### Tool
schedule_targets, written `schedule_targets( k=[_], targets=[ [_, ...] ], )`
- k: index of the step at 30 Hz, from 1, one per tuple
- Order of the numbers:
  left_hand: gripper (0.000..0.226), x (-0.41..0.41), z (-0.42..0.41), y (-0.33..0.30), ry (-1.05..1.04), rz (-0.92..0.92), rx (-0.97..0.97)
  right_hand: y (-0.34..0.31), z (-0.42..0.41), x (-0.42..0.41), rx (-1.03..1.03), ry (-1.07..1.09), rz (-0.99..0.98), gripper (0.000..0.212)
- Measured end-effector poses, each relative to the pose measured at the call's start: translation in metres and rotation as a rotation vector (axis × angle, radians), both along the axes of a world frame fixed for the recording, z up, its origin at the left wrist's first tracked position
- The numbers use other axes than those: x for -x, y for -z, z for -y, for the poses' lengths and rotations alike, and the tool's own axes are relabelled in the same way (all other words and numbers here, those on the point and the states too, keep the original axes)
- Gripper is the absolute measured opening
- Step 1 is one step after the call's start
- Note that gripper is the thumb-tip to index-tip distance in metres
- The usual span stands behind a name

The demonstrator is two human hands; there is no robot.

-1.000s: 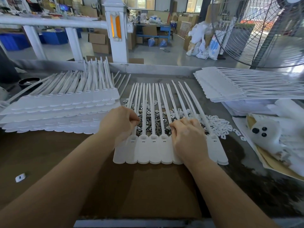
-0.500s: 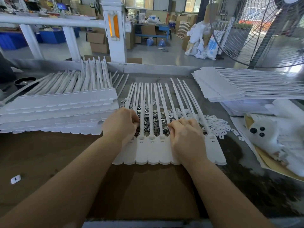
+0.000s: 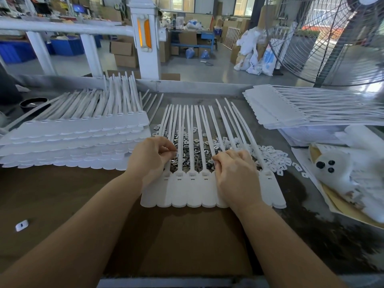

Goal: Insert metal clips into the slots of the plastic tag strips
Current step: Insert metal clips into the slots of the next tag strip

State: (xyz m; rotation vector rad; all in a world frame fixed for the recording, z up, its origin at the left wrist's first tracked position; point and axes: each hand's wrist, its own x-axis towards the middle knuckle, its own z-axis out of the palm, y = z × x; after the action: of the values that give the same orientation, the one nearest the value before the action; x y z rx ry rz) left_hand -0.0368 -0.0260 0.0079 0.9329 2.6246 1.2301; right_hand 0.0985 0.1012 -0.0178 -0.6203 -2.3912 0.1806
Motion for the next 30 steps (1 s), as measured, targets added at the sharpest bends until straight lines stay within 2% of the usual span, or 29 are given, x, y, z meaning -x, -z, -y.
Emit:
schedule_targets(
  k=[13, 18, 21, 30],
  targets=[
    [0.011, 0.000, 0.000, 0.001, 0.023, -0.041, 0.007, -0.001, 0.000, -0.002, 0.038, 0.011, 0.055, 0.016],
    [0.020, 0.000, 0.004, -0.002, 0.040, 0.027, -0.061, -0.001, 0.000, -0.002, 0.031, 0.015, 0.048, 0.015],
    [0.017, 0.000, 0.008, -0.009, 0.064, 0.057, -0.088, -0.001, 0.000, -0.002, 0.033, 0.013, 0.054, 0.015],
    [0.013, 0.002, 0.021, -0.027, 0.269, 0.108, 0.178, -0.001, 0.000, -0.002, 0.023, 0.016, 0.040, 0.013]
  ],
)
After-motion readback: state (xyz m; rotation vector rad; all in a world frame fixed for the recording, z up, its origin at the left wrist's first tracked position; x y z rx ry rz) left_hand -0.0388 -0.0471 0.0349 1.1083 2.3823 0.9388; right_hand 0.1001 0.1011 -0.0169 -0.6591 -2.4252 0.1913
